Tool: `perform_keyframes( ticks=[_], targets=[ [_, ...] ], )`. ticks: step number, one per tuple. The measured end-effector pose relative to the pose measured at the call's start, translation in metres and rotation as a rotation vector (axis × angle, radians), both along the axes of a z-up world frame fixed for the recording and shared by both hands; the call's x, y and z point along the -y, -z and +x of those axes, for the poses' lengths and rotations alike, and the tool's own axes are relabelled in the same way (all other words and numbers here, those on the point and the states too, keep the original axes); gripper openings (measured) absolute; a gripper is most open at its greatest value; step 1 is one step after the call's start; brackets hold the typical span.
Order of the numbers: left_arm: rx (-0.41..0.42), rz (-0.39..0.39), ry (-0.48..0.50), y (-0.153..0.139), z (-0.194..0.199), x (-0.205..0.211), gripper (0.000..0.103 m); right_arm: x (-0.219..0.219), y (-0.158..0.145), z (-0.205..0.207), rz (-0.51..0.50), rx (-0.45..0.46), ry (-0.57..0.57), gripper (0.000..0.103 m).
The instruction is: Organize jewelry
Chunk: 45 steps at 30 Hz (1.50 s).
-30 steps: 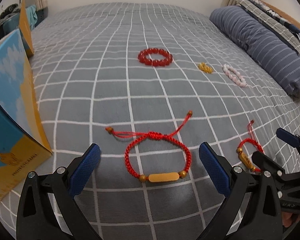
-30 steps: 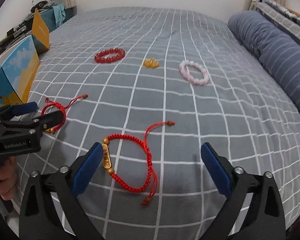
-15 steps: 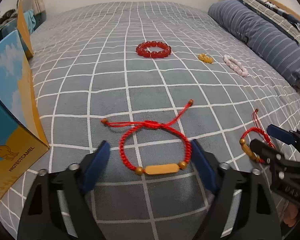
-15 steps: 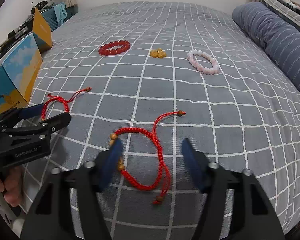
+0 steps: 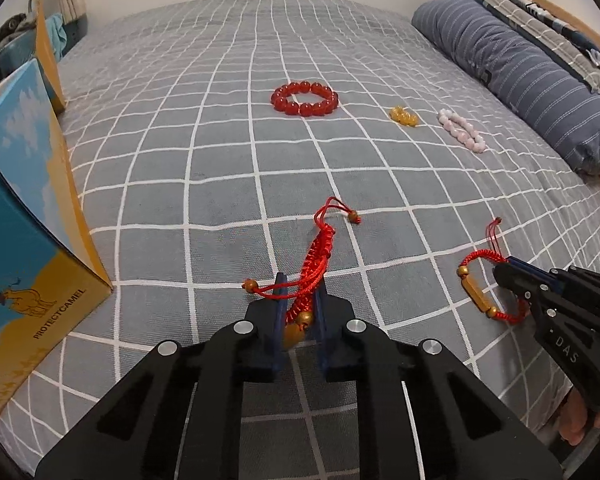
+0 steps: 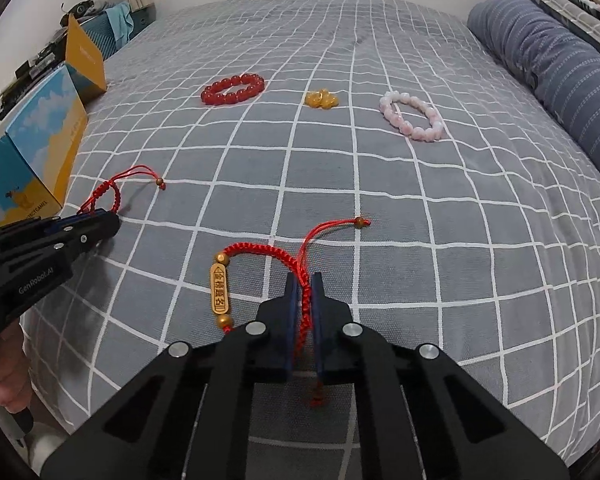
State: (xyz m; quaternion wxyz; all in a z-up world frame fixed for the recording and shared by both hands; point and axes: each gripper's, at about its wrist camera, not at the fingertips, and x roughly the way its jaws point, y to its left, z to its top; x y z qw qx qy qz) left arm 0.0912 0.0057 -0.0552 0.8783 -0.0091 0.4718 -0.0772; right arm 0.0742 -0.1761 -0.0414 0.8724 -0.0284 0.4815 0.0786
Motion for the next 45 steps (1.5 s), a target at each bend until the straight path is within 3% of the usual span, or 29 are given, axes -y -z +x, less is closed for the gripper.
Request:
perform_keyframes(
  ticks=[38, 40, 42, 43, 44, 45],
  targets=[
    [0.026, -0.008, -0.055, -0.051, 0.002, -0.018, 0.011, 0.009, -0.056, 0.009, 0.04, 0.099, 0.039, 0.006],
    [0.03, -0.007, -0.058, -0.053, 0.002, -0.019, 0.011, 0.009, -0.052, 0.01, 0.042, 0.074, 0.038, 0.01],
    [0.031, -0.007, -0.06, -0.053, 0.002, -0.021, 0.011, 0.008, -0.046, 0.009, 0.072, 0.039, 0.024, 0.042],
    [0.03, -0.007, -0.061, -0.052, 0.002, -0.021, 0.011, 0.009, -0.044, 0.006, 0.08, 0.04, 0.026, 0.067],
    [0.027, -0.006, -0.061, -0.051, 0.002, -0.021, 0.011, 0.009, -0.043, 0.003, 0.082, 0.055, 0.029, 0.076],
    [0.023, -0.007, -0.063, -0.05, 0.002, -0.022, 0.011, 0.008, -0.042, 0.0, 0.081, 0.064, 0.024, 0.076]
  ],
)
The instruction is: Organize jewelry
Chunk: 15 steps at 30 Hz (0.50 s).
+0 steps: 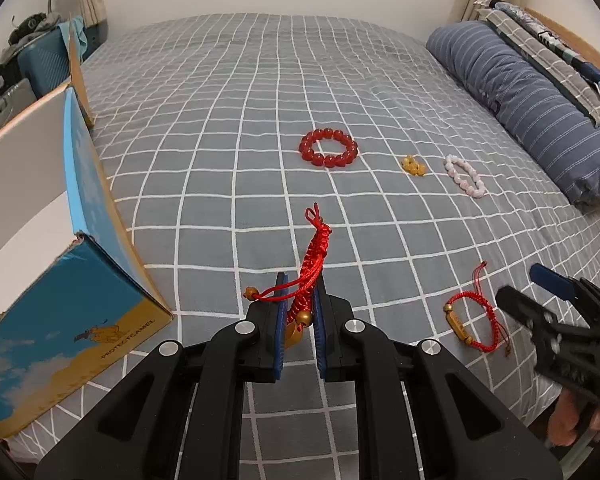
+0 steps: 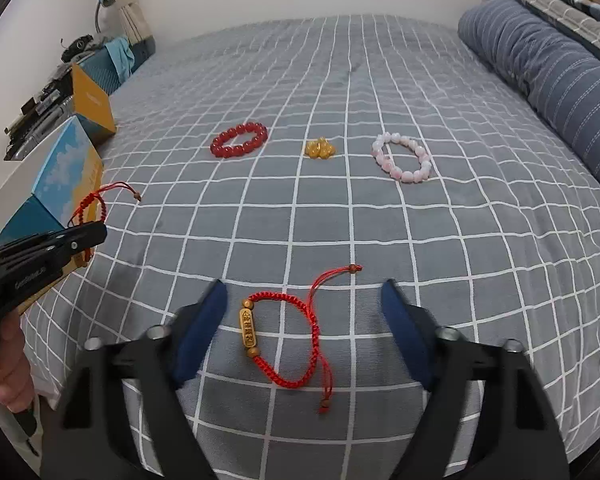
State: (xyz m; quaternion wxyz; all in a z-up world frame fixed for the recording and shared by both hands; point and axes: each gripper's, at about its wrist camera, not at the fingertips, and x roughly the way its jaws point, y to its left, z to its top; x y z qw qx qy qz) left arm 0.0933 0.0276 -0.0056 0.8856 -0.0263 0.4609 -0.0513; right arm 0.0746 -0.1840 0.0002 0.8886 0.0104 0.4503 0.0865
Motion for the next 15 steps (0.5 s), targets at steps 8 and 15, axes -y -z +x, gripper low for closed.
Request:
perform_keyframes(
  ticks=[8, 15],
  targets=[
    [-0.016, -0.004, 0.003, 0.007, -0.001, 0.001, 0.011, -0.02, 0.027, 0.001, -0.04, -0.067, -0.048, 0.076],
    [-0.02, -0.005, -0.002, 0.009, -0.001, -0.001, 0.011, -0.025, 0.049, 0.006, -0.082, -0.126, -0.053, 0.048]
  ],
)
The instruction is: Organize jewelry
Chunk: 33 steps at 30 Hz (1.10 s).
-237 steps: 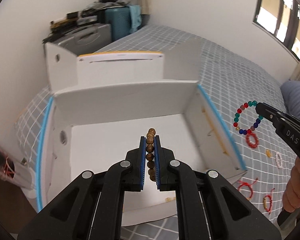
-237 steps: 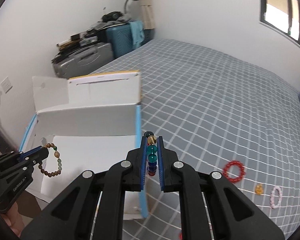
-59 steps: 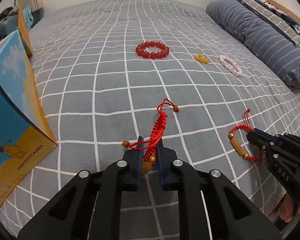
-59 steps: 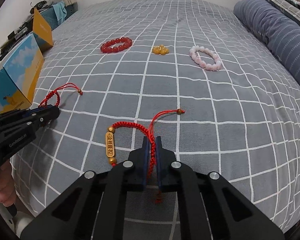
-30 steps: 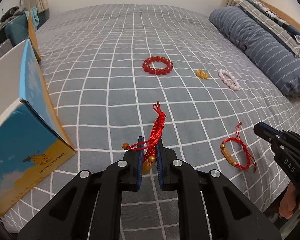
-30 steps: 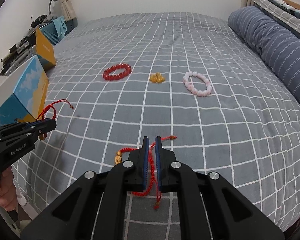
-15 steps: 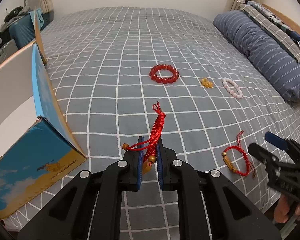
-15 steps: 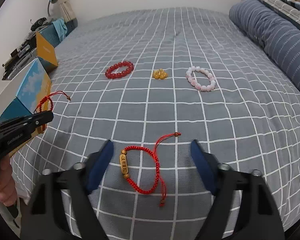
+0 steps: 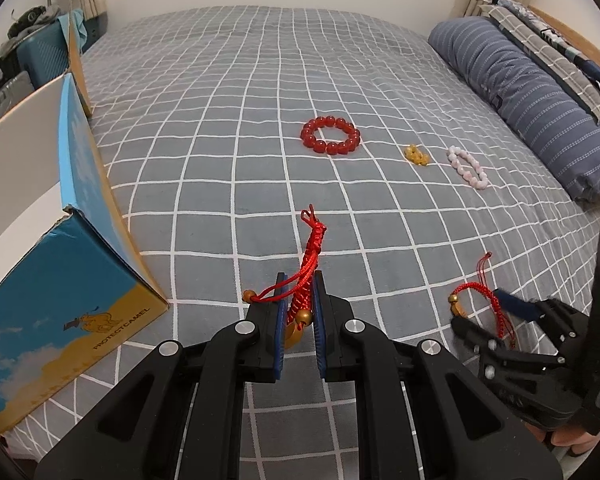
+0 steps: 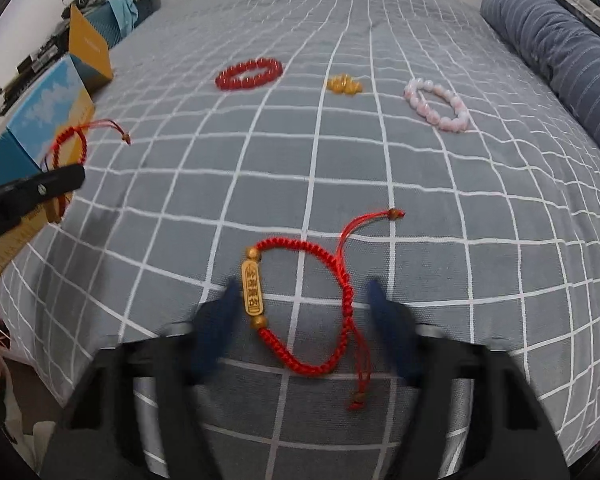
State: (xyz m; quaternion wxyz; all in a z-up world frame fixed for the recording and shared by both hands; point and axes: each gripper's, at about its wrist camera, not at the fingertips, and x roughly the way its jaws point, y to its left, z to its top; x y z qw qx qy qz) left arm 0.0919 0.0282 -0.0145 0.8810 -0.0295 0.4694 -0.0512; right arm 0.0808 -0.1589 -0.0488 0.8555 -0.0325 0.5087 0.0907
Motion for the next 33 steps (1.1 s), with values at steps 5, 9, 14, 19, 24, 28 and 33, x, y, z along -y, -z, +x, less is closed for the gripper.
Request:
perform_keyframes(
  ticks=[5, 9, 14, 19, 24, 28, 33],
  targets=[
    [0.0, -0.002, -0.004, -0.001, 0.0, -0.002, 0.011, 0.003, -0.006, 0.003, 0.025, -0.006, 0.012, 0.011],
    [0.008, -0.002, -0.002, -0.005, 0.0, -0.002, 0.011, 0.007, -0.016, 0.005, 0.033, 0.022, 0.029, 0.012],
    [0.018, -0.001, -0.006, -0.011, 0.002, -0.003, 0.011, 0.012, -0.033, 0.008, 0.037, 0.056, 0.041, 0.012],
    [0.035, 0.004, -0.007, -0.019, 0.002, -0.003, 0.011, 0.014, -0.051, 0.011, 0.034, 0.092, 0.045, 0.012],
    [0.06, 0.009, -0.015, -0.032, 0.002, -0.005, 0.011, 0.012, -0.069, 0.019, 0.038, 0.127, 0.044, 0.012],
    [0.087, 0.013, -0.032, -0.047, 0.003, -0.009, 0.011, 0.008, -0.085, 0.025, 0.041, 0.157, 0.035, 0.012],
    [0.121, 0.018, -0.05, -0.066, 0.002, -0.016, 0.011, -0.003, -0.107, 0.036, 0.056, 0.193, 0.01, 0.012]
  ],
)
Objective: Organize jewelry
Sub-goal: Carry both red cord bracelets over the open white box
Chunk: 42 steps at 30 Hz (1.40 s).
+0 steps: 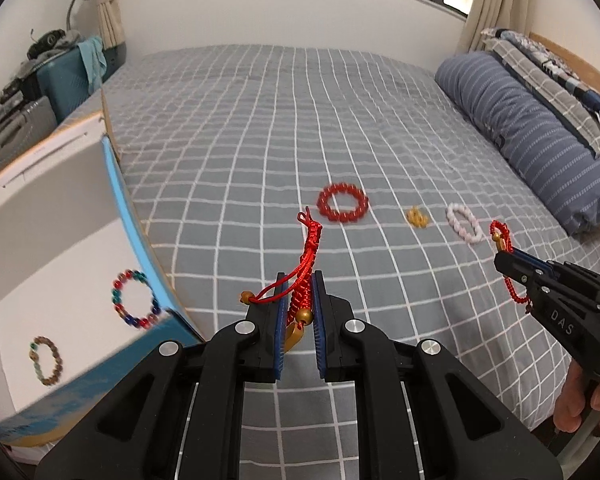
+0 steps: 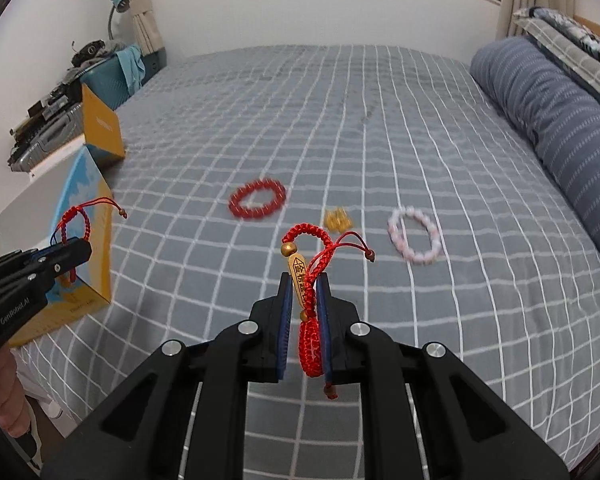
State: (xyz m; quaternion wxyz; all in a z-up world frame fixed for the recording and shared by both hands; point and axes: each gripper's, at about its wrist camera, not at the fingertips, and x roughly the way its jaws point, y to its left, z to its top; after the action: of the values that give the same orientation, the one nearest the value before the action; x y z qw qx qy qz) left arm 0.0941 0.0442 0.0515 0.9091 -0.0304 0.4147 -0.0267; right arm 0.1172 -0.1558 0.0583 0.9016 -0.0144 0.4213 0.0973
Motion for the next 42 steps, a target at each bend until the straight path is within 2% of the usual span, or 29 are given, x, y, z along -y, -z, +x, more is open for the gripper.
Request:
perform_keyframes(
  ticks=[4, 11, 23, 33, 42],
  targets=[
    [0.017, -0.009, -0.019, -0.014, 0.001, -0.012, 0.011, -0.012, -0.014, 0.011, 0.028, 0.012, -0.027, 0.012],
    [0.052, -0.016, -0.12, -0.036, -0.005, -0.049, 0.011, -0.048, -0.039, 0.027, 0.051, 0.041, -0.091, 0.012],
    [0.061, -0.007, -0.338, -0.046, -0.036, -0.141, 0.011, -0.156, -0.067, 0.035, 0.077, 0.074, -0.267, 0.012],
    [0.017, 0.002, -0.506, -0.031, -0.075, -0.213, 0.011, -0.258, -0.047, 0.021, 0.06, 0.031, -0.429, 0.012],
    [-0.043, -0.001, -0.584, -0.01, -0.095, -0.245, 0.011, -0.316, -0.013, 0.004, 0.036, -0.041, -0.515, 0.012]
  ],
)
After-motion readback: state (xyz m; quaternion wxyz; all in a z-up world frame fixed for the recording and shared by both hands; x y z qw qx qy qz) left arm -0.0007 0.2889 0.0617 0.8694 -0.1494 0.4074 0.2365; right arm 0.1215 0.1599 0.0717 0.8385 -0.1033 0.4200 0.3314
